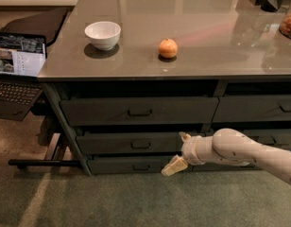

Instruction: Open middle drawer

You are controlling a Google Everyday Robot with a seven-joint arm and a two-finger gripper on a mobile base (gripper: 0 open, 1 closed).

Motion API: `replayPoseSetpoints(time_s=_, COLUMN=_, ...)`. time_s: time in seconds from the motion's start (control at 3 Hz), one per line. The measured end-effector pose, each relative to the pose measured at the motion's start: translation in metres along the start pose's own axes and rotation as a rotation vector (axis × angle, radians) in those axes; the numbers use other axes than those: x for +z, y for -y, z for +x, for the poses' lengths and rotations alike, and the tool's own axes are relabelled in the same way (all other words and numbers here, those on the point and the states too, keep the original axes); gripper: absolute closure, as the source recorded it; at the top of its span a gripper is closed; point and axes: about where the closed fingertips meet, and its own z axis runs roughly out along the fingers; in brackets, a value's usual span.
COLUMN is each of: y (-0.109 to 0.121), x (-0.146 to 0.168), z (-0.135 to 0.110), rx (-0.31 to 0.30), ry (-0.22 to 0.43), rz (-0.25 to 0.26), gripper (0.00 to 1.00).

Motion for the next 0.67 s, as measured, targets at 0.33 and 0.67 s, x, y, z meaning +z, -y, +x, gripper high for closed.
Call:
replayPoseSetpoints(time_s=0.33, y=0.001, x=0.025, z=-0.009, rx=-0.007, ry=0.017, rz=-0.014, gripper=0.0)
replayPoseSetpoints(time_s=0.67, y=0.012, x=0.065, z=-0.024, rx=-0.02, ry=0.026, rz=-0.05, gripper=0.0)
